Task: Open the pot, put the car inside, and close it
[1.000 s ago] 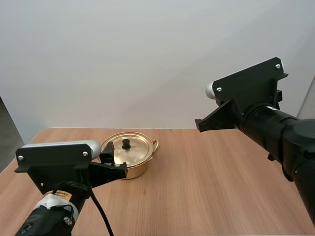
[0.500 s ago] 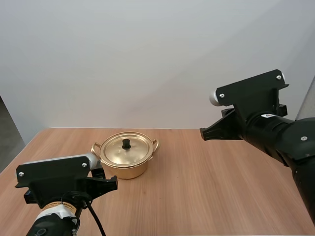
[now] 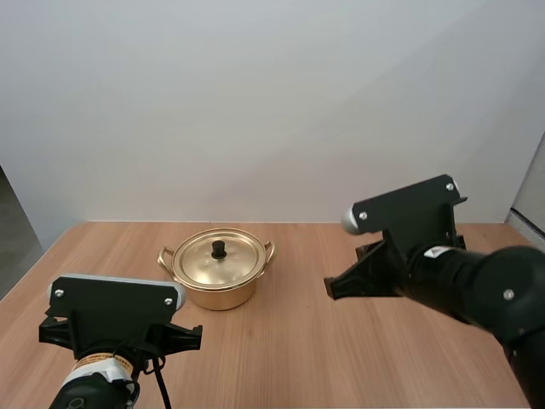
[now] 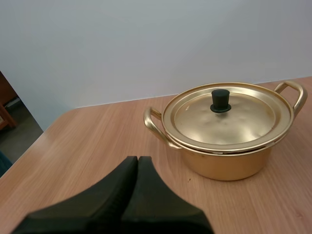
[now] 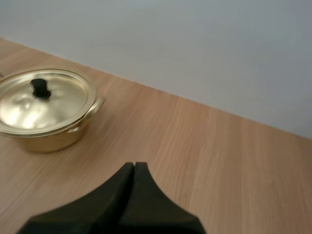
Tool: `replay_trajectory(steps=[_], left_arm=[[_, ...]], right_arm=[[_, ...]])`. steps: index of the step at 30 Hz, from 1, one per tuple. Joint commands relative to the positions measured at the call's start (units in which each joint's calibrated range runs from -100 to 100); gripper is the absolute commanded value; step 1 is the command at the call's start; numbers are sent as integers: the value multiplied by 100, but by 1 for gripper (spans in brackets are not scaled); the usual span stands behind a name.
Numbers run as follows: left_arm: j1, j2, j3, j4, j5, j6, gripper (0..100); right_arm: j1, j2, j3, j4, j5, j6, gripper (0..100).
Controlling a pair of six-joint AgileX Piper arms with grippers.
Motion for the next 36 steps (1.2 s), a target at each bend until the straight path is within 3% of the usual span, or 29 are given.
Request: replay_trajectory(steps=[1,7,13,20,22,25,27,36], left_arm=[[-1,0,0,-12,14,59,0],[-1,0,0,-12,14,59,0],[-1,0,0,-12,14,59,0],[-1,0,0,-12,14,59,0],[-1,0,0,-12,14,59,0],[-1,0,0,-12,14,59,0],[-1,0,0,-12,14,59,0],[-1,0,0,-12,14,59,0]], right_arm=[[278,-962,881,-78,-2985,156,0],[360,-2193,1906,-106,-3267,238,0],[360,-2028,2122,-220,-3171,413,0],[360,-2137,2270,-1010,-2989,1411,0],[360,-2239,2270,-1692,-2243,2181,0],[367,-2239,2270,-2619,-2402,3369,0],[376,-2239,2270,-3007,-2419,3787,0],[376,-2239,2270,-3083,-2436,3839,0]])
